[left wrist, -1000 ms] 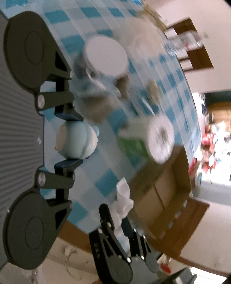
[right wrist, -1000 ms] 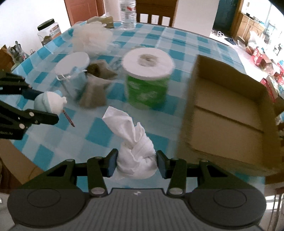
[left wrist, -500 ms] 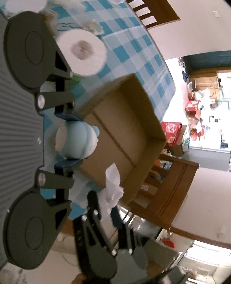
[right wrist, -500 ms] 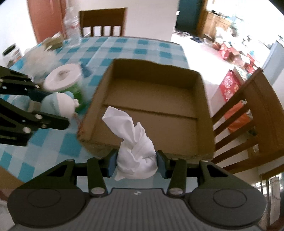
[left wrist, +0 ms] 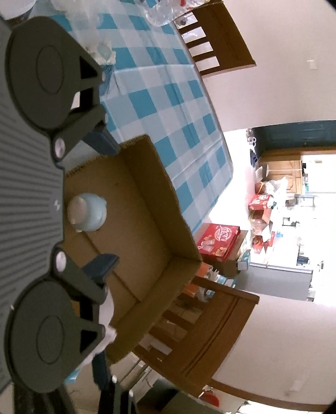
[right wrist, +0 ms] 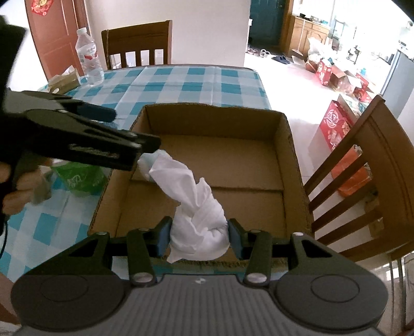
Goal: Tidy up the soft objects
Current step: 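Carry both items over the cardboard box and open both grippers to drop them, then withdraw both grippers from the box back over the table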
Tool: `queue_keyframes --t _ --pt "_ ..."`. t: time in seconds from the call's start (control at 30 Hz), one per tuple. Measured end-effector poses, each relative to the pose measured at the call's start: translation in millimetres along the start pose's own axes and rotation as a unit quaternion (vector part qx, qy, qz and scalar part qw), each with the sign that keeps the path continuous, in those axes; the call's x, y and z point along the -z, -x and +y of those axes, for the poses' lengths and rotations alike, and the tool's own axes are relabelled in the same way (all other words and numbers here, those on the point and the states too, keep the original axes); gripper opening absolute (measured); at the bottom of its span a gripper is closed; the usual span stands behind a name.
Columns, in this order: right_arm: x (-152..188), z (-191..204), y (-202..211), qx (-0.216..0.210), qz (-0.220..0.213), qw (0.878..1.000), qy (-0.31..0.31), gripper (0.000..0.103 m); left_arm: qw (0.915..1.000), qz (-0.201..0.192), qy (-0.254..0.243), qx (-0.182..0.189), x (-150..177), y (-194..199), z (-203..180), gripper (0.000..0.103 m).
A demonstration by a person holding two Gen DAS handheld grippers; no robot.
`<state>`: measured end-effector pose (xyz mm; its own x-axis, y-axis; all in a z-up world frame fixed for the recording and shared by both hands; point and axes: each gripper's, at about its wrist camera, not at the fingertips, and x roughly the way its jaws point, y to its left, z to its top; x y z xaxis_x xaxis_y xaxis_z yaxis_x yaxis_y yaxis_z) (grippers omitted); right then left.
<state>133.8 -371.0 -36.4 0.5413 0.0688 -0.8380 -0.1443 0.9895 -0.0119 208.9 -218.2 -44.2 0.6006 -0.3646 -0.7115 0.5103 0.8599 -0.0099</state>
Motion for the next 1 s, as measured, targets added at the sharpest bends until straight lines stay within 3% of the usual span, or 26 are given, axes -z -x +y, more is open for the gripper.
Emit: queue_keyframes --t 0.23,0.27,0.3,0.33,0.5,0.73,1.0 --pt "-24 -3 -18 0.016 -0.02 0.999 -0.027 0.057 1.0 -0.005 0.001 -0.002 8 34 12 0.094" --pt "-28 -6 -21 0.015 -0.03 0.999 -0.038 0.072 1.0 -0.003 0.0 -0.002 10 37 14 0.096" --pt "-32 -8 -23 0.02 -0.039 0.998 -0.051 0.094 1.0 -0.002 0.0 -0.001 12 41 15 0.096" --pt "-34 -9 -23 0.025 -0.043 0.997 -0.06 0.103 1.0 -0.002 -0.001 -0.002 15 44 17 0.096" --pt "-39 -4 -19 0.018 -0.052 0.995 -0.081 0.103 1.0 0.001 -0.004 -0.004 33 60 24 0.096" --pt "-32 28 -2 0.022 -0.059 0.996 -0.055 0.103 0.9997 0.0 0.001 -0.023 58 81 42 0.096" --pt "-19 77 9 -0.036 -0.062 0.997 -0.025 0.103 0.9979 0.016 0.016 -0.06 107 108 74 0.096"
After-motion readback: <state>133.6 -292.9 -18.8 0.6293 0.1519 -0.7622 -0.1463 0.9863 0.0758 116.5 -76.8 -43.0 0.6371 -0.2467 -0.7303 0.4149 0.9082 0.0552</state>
